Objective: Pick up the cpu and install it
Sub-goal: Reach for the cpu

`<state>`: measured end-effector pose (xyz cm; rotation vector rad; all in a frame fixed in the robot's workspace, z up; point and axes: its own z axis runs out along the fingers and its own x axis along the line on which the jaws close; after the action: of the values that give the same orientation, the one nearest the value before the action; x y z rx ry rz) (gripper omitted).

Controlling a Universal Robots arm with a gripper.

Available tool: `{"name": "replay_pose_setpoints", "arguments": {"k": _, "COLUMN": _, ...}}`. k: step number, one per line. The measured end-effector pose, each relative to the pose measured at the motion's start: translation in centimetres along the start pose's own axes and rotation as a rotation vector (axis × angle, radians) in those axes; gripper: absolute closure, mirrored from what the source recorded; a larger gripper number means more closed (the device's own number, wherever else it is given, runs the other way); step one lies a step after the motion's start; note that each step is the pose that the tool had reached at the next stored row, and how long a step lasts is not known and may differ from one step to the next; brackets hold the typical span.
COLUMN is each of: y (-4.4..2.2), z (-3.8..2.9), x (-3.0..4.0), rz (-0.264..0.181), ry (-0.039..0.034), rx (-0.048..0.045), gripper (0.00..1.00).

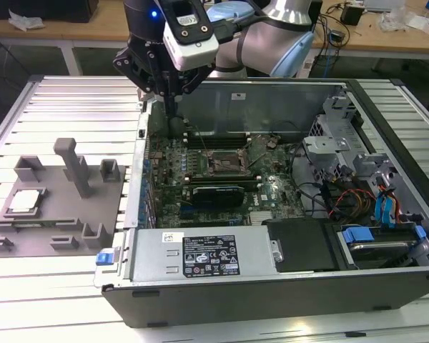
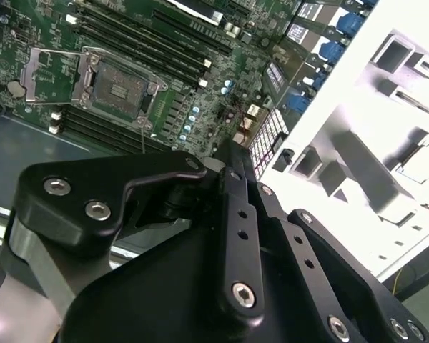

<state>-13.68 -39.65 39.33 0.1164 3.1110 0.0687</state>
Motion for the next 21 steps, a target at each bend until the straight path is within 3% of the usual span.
{"name": "replay_pose_setpoints", "arguments": {"k": 9, "y": -0.02, "z": -0.02, "x": 0.84, "rz": 0.0, "ry": -0.0022, "rx": -0.0001, "gripper": 0.89}}
{"name": "replay_pose_setpoints", "arguments": {"k": 12, "y": -0.05, "z": -0.04, "x": 1.66, "rz": 0.0, "ry": -0.0047, "rx": -0.0004, "gripper": 0.89}}
{"name": "replay_pose_setpoints", "arguments": {"k": 21, "y": -0.09, "z": -0.06, "x": 2.32, "rz": 0.0, "ry": -0.0055, "rx": -0.0004, "gripper": 0.89}}
